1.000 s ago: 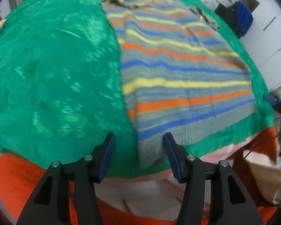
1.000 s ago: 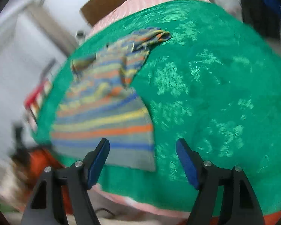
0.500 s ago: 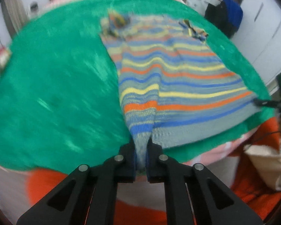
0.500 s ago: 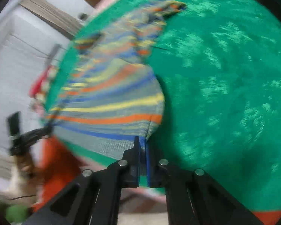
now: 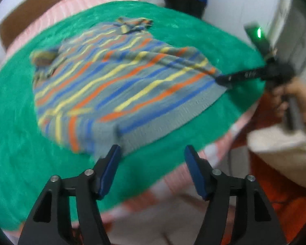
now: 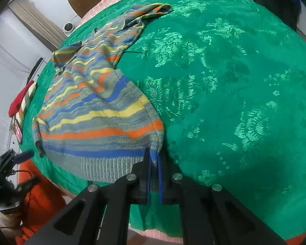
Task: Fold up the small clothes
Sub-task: 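Hold the hem with both grippers and pull the sweater out flat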
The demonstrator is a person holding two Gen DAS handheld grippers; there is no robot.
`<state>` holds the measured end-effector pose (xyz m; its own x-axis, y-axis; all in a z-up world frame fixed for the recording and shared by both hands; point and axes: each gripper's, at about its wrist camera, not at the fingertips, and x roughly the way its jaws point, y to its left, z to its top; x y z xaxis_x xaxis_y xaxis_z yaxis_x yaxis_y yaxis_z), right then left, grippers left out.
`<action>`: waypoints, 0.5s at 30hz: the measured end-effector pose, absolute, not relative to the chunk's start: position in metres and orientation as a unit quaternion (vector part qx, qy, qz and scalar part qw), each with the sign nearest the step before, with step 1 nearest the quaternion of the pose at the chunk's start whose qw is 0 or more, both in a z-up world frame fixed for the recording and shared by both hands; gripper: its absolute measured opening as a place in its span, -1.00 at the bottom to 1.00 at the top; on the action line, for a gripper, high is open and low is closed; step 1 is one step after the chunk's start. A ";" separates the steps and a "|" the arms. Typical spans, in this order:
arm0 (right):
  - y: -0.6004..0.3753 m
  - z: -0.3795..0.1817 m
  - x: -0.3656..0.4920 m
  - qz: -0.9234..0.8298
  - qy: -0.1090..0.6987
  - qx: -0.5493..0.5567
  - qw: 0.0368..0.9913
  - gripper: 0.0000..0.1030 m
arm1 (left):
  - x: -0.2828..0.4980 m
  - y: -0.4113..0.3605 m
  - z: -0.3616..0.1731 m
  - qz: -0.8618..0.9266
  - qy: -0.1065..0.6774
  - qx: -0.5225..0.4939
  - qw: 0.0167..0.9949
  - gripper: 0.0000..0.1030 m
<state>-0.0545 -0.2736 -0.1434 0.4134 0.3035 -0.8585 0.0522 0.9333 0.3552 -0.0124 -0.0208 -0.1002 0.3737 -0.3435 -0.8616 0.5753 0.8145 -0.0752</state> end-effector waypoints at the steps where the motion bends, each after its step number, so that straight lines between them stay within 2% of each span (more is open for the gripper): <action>1: -0.274 -0.143 -0.057 0.077 0.535 0.169 0.824 -0.92 | -0.007 0.009 -0.094 -0.268 0.496 0.068 0.823 0.36; 5: -0.278 -0.146 -0.060 0.070 0.533 0.176 0.825 -0.92 | 0.012 0.091 -0.098 -0.188 0.524 -0.082 0.827 0.32; 7: -0.275 -0.146 -0.059 0.068 0.533 0.168 0.826 -0.92 | 0.015 0.106 -0.104 -0.174 0.535 -0.116 0.819 0.27; 13: -0.274 -0.145 -0.059 0.067 0.534 0.164 0.826 -0.92 | 0.031 0.052 -0.129 -0.205 0.556 -0.110 0.798 0.31; 15: -0.272 -0.144 -0.059 0.065 0.533 0.158 0.828 -0.92 | 0.042 0.044 -0.140 -0.191 0.560 -0.121 0.797 0.25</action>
